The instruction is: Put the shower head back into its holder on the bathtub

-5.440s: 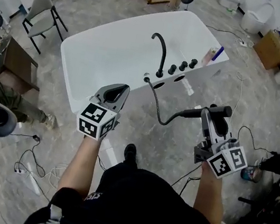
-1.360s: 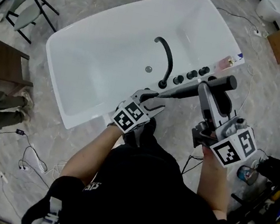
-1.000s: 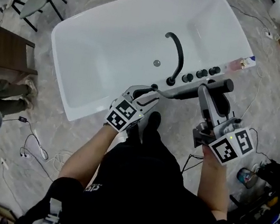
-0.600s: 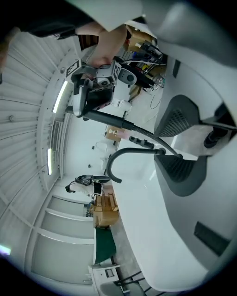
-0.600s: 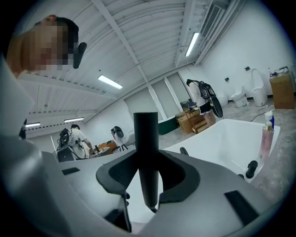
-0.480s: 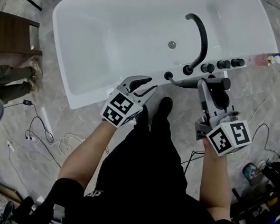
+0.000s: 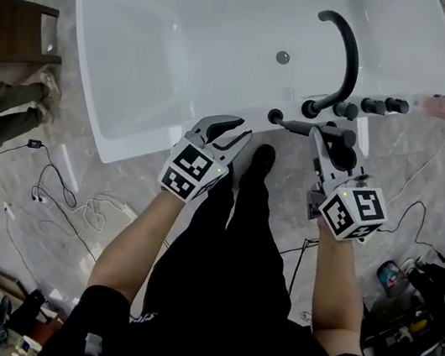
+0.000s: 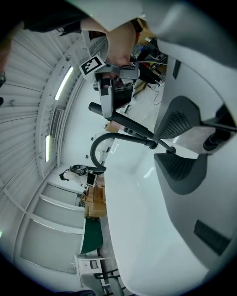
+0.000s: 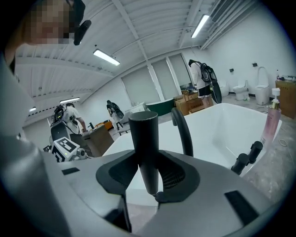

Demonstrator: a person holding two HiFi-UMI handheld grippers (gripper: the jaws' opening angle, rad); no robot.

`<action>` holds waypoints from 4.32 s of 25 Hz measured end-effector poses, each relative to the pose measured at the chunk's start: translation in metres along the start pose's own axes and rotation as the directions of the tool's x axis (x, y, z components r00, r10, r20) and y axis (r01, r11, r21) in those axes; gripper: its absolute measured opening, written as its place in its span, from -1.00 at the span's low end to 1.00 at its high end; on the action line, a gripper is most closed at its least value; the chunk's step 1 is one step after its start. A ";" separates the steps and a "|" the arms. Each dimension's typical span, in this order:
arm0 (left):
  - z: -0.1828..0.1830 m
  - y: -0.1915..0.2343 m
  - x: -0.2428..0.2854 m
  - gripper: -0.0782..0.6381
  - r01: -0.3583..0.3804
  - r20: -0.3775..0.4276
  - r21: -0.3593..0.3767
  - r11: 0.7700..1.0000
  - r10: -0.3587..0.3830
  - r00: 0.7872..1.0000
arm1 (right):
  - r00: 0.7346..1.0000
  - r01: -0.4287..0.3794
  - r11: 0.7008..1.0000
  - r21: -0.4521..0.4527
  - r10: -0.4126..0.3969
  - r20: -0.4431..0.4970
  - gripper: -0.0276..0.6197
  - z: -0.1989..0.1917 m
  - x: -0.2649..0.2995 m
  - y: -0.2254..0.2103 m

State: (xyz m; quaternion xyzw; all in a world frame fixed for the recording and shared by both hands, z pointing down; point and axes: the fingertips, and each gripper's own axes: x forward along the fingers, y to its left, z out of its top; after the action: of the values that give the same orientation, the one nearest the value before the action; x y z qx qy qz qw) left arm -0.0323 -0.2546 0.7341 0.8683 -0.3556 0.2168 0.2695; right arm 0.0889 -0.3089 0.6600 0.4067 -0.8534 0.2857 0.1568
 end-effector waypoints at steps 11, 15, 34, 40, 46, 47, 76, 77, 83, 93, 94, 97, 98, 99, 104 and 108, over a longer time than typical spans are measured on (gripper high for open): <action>-0.021 0.026 0.024 -0.49 -0.008 -0.019 -0.048 0.999 0.007 1.000 | 0.994 0.025 0.998 -0.051 -0.030 -0.106 -0.45 -0.060 0.062 -0.018; -0.026 0.035 0.025 -0.50 -0.020 -0.031 -0.062 0.998 0.018 0.999 | 0.992 0.041 0.998 -0.052 -0.047 -0.119 -0.45 -0.074 0.072 -0.023; 0.006 0.018 -0.010 -0.51 -0.006 -0.007 -0.052 0.999 0.006 1.000 | 0.974 0.078 0.992 -0.100 -0.097 -0.204 -0.38 -0.087 0.082 0.001; 0.043 0.001 -0.053 -0.51 -0.008 0.041 -0.011 1.000 0.009 0.999 | 0.991 0.059 0.993 -0.100 -0.071 -0.116 -0.44 -0.033 0.044 0.035; 0.064 -0.021 -0.095 -0.52 0.000 0.076 0.015 1.000 -0.001 0.997 | 0.998 0.062 0.992 -0.114 -0.064 -0.015 -0.63 0.018 -0.010 0.071; 0.067 -0.025 -0.102 -0.52 0.001 0.084 0.022 1.000 -0.003 0.996 | 0.998 0.069 0.991 -0.115 -0.069 0.008 -0.64 0.027 -0.021 0.076; 0.210 -0.084 -0.222 -0.60 -0.215 0.311 0.046 0.975 0.191 0.931 | 0.936 -0.092 0.956 -0.280 0.179 0.303 -0.88 0.170 -0.239 0.153; 0.214 -0.091 -0.221 -0.60 -0.222 0.317 0.046 0.974 0.196 0.928 | 0.934 -0.087 0.953 -0.292 0.180 0.310 -0.88 0.176 -0.248 0.146; 0.236 -0.131 -0.203 -0.60 -0.282 0.338 0.009 0.959 0.263 0.904 | 0.900 -0.100 0.951 -0.292 0.212 0.382 -0.88 0.195 -0.298 0.072; 0.260 -0.175 -0.187 -0.64 -0.394 0.379 -0.055 0.918 0.384 0.842 | 0.905 -0.140 0.958 -0.250 0.226 0.361 -0.88 0.206 -0.329 -0.004; 0.261 -0.175 -0.187 -0.65 -0.398 0.381 -0.052 0.916 0.386 0.840 | 0.906 -0.139 0.957 -0.256 0.227 0.357 -0.88 0.207 -0.326 -0.005; 0.263 -0.170 -0.183 -0.67 -0.400 0.373 -0.038 0.916 0.384 0.845 | 0.910 -0.131 0.953 -0.273 0.225 0.349 -0.88 0.210 -0.312 -0.008; 0.264 -0.167 -0.181 -0.67 -0.399 0.369 -0.035 0.916 0.383 0.847 | 0.912 -0.124 0.955 -0.270 0.217 0.349 -0.88 0.213 -0.309 -0.007; 0.266 -0.164 -0.181 -0.67 -0.399 0.369 -0.033 0.916 0.382 0.847 | 0.912 -0.119 0.956 -0.270 0.212 0.351 -0.88 0.216 -0.305 -0.004; 0.274 -0.151 -0.187 -0.67 -0.391 0.383 -0.009 0.920 0.365 0.849 | 0.903 -0.129 0.942 -0.309 0.241 0.357 -0.88 0.222 -0.290 0.024; 0.273 -0.142 -0.196 -0.67 -0.380 0.385 0.008 0.925 0.348 0.855 | 0.907 -0.128 0.946 -0.297 0.233 0.352 -0.88 0.219 -0.281 0.044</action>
State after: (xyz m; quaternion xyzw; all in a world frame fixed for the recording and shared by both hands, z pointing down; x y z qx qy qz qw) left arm -0.0059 -0.2408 0.3708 0.8209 -0.5492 0.1080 0.1136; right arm 0.2205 -0.2516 0.3312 0.3482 -0.9324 0.0963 0.0136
